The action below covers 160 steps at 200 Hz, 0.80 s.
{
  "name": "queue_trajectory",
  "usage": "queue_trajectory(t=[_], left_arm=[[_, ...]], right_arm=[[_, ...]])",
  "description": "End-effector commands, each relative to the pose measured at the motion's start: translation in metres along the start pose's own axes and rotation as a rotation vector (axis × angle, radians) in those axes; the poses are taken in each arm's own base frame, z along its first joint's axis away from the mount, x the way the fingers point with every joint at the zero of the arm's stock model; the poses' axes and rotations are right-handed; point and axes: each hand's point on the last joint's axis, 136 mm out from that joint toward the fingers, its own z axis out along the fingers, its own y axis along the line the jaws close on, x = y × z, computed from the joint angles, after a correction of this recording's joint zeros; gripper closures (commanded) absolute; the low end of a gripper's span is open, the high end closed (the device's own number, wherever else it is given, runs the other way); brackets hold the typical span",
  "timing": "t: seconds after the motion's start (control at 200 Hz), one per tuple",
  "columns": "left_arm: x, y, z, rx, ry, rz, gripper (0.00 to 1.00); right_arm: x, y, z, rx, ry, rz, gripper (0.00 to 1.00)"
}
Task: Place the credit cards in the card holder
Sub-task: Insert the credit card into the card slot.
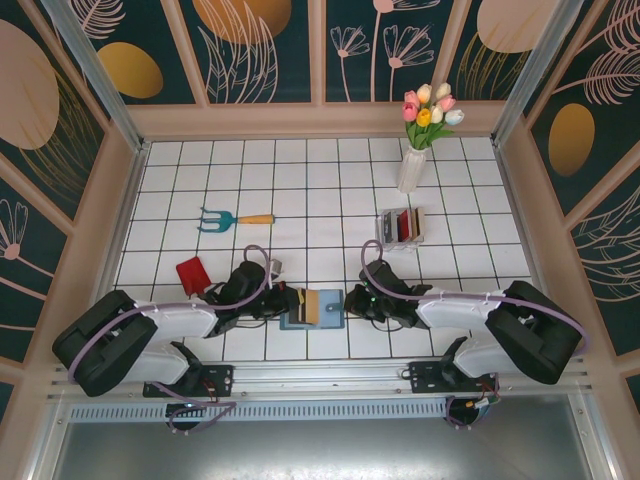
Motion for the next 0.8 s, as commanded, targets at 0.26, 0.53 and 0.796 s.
queue_trajectory(t=[0.26, 0.53, 0.796], left_arm=[[0.012, 0.01, 0.015, -0.062, 0.039, 0.0, 0.95], [0.01, 0.004, 0.024, -0.057, 0.037, 0.0, 0.92], [0.012, -0.008, 0.03, -0.041, 0.016, -0.01, 0.87]], right_arm=[[0.006, -0.005, 0.004, 0.043, 0.025, -0.014, 0.9], [0.008, -0.006, 0.006, 0.042, 0.035, -0.01, 0.9], [0.009, -0.005, 0.007, 0.039, 0.039, -0.01, 0.9]])
